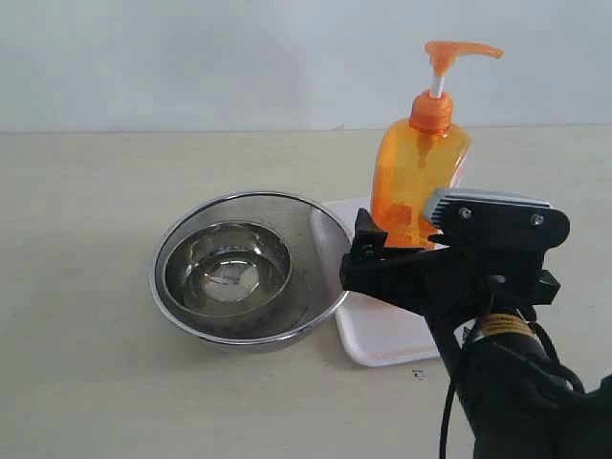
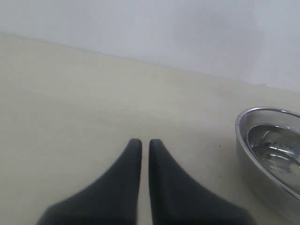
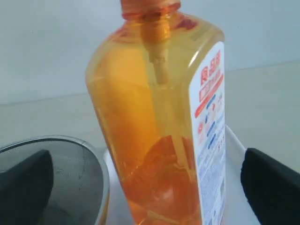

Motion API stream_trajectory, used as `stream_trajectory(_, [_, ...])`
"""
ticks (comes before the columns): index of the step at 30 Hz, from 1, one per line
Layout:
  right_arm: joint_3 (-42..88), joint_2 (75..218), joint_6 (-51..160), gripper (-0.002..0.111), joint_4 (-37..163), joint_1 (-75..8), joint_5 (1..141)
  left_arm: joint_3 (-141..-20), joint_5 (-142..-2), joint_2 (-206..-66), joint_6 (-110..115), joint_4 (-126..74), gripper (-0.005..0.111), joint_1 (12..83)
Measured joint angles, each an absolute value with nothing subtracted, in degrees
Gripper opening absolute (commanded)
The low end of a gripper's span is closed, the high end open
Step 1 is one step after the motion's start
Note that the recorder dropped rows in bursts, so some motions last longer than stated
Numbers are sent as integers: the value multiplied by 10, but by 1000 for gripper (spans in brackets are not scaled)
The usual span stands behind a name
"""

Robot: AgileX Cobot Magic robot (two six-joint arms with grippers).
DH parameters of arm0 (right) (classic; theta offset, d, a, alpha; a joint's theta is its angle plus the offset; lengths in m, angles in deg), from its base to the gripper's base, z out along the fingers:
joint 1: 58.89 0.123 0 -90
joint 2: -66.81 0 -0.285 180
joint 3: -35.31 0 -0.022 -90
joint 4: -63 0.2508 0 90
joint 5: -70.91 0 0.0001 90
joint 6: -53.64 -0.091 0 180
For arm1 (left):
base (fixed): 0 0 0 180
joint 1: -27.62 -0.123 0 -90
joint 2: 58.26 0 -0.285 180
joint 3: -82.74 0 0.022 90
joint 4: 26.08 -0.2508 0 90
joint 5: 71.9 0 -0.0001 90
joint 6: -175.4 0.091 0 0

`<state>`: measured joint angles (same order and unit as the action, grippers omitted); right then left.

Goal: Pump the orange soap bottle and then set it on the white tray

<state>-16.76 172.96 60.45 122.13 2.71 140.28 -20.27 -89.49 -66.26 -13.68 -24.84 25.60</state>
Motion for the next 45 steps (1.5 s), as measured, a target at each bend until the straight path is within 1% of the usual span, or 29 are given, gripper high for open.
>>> stream_trajectory(10, [-141,1731,623,104,1214,17,1403,-203,-895,-663,-137,-248,5,256])
stream_trajectory(14, [-139,1731,619,104,1211,-2,1403,-203,-895,-663,-137,-248,5,256])
stream_trajectory(29, [-116,1732,628,104,1191,-8,1403,-203,-895,-663,-137,-248,5,256])
stream_trajectory(39, [-97,1792,623,104,1192,-32,1403,-203,-895,-663,-137,-248,5,256])
stream_trajectory(45, [-84,1801,621,104,1188,-49,1403,-203,-895,-663,-137,-248,5,256])
